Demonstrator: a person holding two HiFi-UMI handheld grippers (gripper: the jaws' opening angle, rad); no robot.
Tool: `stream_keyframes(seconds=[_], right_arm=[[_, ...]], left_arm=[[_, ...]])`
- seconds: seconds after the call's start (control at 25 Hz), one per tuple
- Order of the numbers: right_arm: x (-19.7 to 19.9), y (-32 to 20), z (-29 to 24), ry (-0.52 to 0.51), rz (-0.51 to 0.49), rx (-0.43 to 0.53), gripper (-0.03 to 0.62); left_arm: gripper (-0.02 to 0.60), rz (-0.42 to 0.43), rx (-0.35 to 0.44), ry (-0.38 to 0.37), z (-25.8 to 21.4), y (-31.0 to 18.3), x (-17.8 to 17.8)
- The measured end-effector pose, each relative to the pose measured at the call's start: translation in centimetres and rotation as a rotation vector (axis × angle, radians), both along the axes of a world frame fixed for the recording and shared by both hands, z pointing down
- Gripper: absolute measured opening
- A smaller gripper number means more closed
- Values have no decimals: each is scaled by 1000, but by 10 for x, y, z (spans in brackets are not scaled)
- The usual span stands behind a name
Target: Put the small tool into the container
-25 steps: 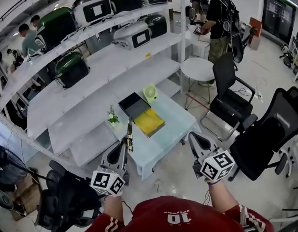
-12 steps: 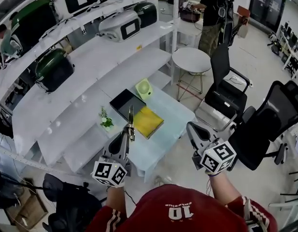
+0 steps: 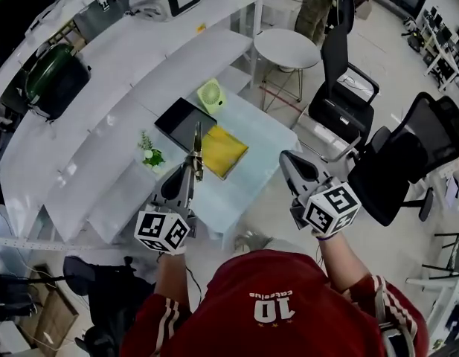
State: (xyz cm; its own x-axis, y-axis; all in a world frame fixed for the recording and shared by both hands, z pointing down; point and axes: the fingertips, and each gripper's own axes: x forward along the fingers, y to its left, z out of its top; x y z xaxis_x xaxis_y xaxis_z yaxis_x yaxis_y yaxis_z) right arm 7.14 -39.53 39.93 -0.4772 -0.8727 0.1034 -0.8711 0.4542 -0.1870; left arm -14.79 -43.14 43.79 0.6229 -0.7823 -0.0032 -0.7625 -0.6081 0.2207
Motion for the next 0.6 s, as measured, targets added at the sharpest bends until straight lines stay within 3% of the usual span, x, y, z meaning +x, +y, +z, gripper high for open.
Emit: stream_keyframes(seconds=[0.36,0.6], right_arm=[[-15,-37,23,66,-58,-18,5],[-13,-68,44,42,-79,-37,5]], left_arm=[[23,3,-106,40,45,-30,-3],[23,4,-164,32,72,-52,6]])
